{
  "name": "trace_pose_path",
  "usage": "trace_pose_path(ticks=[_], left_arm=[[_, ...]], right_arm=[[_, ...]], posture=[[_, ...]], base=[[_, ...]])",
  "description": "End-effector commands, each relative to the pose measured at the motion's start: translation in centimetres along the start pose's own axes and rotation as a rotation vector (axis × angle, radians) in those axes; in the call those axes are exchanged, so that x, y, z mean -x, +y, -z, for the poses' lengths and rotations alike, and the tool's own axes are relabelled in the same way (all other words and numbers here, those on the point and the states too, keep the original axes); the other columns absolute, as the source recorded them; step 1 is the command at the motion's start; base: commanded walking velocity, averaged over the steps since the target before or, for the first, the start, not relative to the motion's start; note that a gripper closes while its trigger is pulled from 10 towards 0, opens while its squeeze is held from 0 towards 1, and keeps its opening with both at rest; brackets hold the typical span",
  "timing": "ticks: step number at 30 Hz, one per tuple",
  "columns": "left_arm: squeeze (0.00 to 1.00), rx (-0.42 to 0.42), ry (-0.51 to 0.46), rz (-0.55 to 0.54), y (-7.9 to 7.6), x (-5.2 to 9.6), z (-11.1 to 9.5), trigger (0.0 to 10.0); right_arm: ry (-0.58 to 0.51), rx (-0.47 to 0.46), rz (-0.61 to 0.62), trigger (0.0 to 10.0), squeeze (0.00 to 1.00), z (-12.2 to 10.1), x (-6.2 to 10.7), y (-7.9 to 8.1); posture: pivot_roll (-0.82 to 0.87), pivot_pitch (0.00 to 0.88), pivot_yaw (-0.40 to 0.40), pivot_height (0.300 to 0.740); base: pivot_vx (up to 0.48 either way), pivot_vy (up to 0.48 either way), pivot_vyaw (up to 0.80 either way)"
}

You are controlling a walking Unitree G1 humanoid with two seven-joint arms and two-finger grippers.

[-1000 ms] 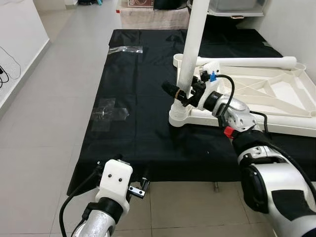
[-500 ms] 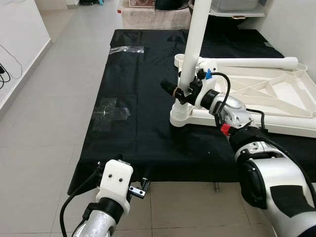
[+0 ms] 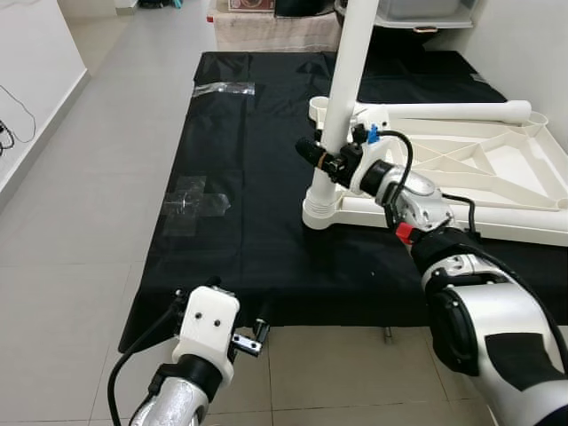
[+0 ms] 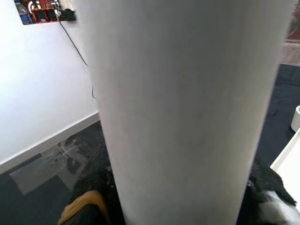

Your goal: Building children table

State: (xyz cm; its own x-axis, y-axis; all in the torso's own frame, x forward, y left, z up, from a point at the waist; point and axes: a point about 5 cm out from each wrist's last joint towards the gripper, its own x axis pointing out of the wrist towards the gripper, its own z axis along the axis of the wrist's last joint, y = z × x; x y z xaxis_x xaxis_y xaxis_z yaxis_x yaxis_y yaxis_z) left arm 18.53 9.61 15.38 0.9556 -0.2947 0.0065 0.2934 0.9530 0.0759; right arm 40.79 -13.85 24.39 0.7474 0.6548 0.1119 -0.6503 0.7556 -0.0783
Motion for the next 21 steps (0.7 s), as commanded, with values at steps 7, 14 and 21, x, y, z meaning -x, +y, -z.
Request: trace_pose_path(ticks=[7, 14, 21], left_arm=[[0.00, -0.013, 0.015, -0.012, 0.4, -0.3, 0.2, 10.0], [0.00, -0.042, 0.000, -0.042, 1.5, -0.7, 0.0, 10.0], [0.00, -0.048, -0.003, -0.055, 2.0, -0.9, 0.0, 10.0]], right_arm=[[-0.006, 0.002, 0.031, 0.0, 0.00, 1.3, -0.1, 0.7], [0.018, 0.003, 0.172, 0.0, 0.00, 2.6, -0.2, 0.9], [0.051, -0.005, 0.481, 0.0, 0.00, 3.6, 0.4, -0.2]], posture=[[0.11, 0.160, -0.063, 0.740], [0.11, 0.162, -0.064, 0.740], [0.11, 0.162, -0.064, 0.740]], base=[[0.000, 0.000, 0.00], [0.000, 0.000, 0.00], [0.000, 0.000, 0.00]])
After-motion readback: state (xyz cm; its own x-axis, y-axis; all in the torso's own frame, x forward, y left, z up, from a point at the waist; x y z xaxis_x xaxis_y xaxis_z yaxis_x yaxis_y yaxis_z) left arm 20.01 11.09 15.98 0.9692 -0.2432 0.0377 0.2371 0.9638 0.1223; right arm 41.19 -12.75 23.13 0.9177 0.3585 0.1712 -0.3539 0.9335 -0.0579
